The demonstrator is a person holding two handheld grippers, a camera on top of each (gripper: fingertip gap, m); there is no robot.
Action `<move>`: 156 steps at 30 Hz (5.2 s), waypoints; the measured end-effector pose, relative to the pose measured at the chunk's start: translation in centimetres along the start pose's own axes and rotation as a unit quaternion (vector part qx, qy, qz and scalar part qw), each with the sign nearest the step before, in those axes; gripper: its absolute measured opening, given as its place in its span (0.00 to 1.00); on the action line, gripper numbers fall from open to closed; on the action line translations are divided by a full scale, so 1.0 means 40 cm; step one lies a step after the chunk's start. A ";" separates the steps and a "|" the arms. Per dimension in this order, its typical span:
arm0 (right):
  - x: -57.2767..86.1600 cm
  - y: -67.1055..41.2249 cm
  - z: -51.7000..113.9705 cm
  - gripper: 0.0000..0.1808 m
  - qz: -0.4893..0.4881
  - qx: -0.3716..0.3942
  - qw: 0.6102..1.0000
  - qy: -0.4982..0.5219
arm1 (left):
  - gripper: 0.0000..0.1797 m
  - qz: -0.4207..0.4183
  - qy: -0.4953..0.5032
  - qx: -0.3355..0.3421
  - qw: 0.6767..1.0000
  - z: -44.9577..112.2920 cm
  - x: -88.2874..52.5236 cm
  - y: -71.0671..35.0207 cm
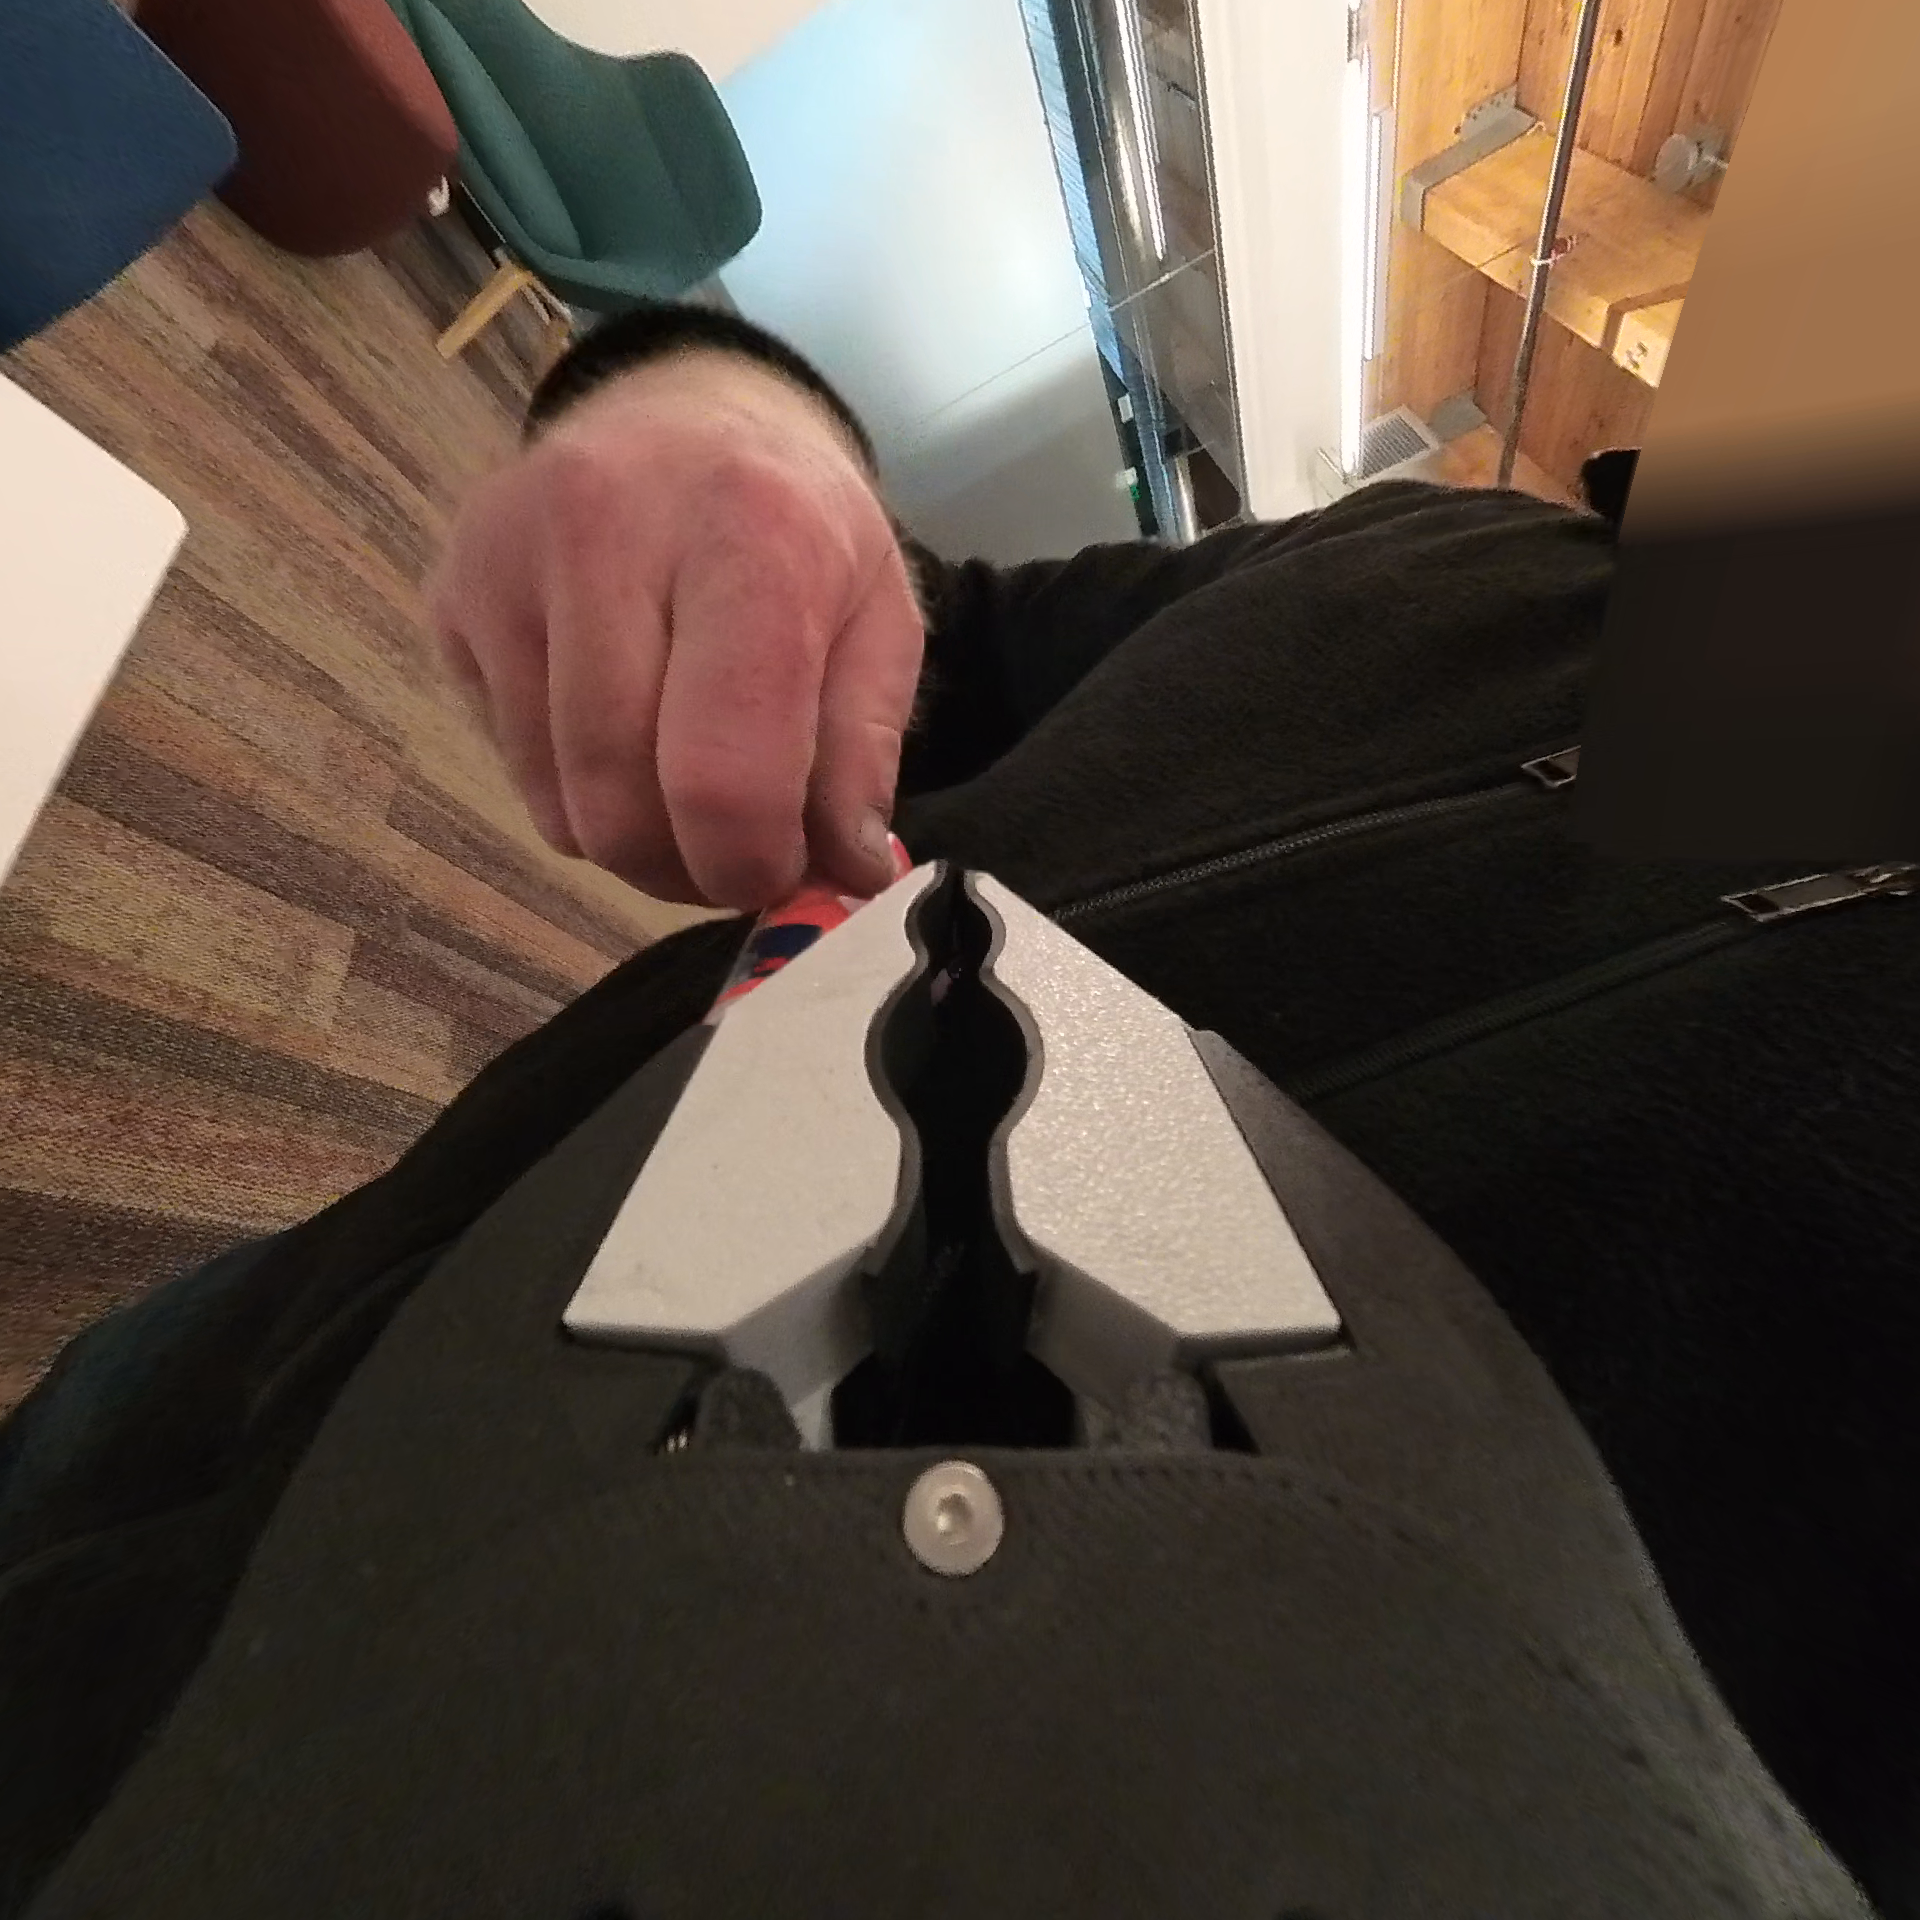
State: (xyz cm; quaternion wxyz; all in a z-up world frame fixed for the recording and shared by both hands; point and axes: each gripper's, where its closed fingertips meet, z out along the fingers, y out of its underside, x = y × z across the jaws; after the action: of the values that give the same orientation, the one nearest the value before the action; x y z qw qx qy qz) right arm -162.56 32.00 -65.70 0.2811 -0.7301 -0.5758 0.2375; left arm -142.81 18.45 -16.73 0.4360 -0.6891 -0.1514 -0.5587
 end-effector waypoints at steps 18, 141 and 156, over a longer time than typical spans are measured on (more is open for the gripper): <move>0.000 0.000 0.000 0.80 0.000 0.000 1.000 0.000 | 0.13 -0.045 0.026 -0.005 0.999 0.007 -0.087 0.011; 0.000 0.000 0.000 0.80 0.000 0.000 1.000 0.000 | 0.12 0.288 -0.067 0.137 0.945 -0.093 0.116 -0.333; 0.000 0.000 0.000 0.80 0.000 0.000 1.000 0.000 | 0.14 0.267 -0.070 0.180 0.944 -0.127 0.121 -0.373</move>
State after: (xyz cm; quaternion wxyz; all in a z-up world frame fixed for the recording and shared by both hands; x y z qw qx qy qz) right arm -162.57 32.01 -65.71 0.2811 -0.7301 -0.5758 0.2375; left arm -154.82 21.76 -5.93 0.6740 -0.6520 -0.0903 -0.3354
